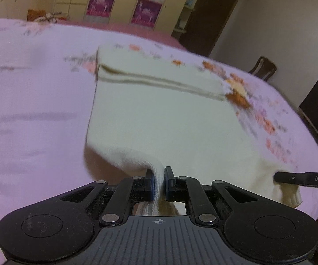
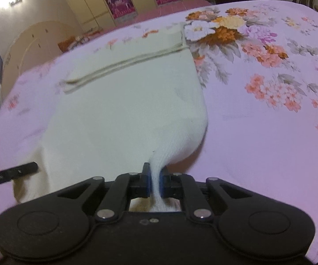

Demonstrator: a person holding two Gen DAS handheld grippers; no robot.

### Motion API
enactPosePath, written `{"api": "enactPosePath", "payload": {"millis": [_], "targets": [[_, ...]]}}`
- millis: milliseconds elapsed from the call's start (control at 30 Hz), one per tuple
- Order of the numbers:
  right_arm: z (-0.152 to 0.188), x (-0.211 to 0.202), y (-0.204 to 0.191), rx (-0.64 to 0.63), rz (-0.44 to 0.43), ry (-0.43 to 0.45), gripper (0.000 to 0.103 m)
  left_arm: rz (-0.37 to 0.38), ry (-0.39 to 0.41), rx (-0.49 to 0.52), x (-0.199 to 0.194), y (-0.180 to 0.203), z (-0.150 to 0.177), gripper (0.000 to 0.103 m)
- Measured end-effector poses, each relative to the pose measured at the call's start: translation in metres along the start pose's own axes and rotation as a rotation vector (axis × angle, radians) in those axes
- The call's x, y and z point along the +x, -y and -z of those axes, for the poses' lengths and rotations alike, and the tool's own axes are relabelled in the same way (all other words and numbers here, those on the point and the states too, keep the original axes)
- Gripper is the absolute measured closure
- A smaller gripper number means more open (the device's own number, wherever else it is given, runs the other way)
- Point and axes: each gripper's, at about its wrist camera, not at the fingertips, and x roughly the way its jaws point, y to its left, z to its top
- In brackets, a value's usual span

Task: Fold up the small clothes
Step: 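Lift the hem with both tools, fold it onto the collar, release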

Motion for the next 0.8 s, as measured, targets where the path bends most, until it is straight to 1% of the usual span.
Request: {"api": "enactPosePath", "payload": {"millis": [200,433,567,800], "targets": [[-0.031,-0.003,-0.001,0.004,-0.04,0.062,0.095,-0.002,0.06,-0.002,0.006,0.0,-0.03,0.094],[-0.069,0.01,0.0,-0.009,-0.062,0.117,0.095,-0.007,0.134,-0.008,0.025,0.004,-0.069,0.094],[-0.096,0.023,-0.001,-0.024,-0.075,0.139,0.095,-0.016,0.159,-0.035,0.046,0.001,-0.096,0.094],[-0.149,0.059,0.007,0.019,-0.118,0.161,0.095,-0.037,0.18,-0.08,0.093,-0.008,-0.143,0.094]]}}
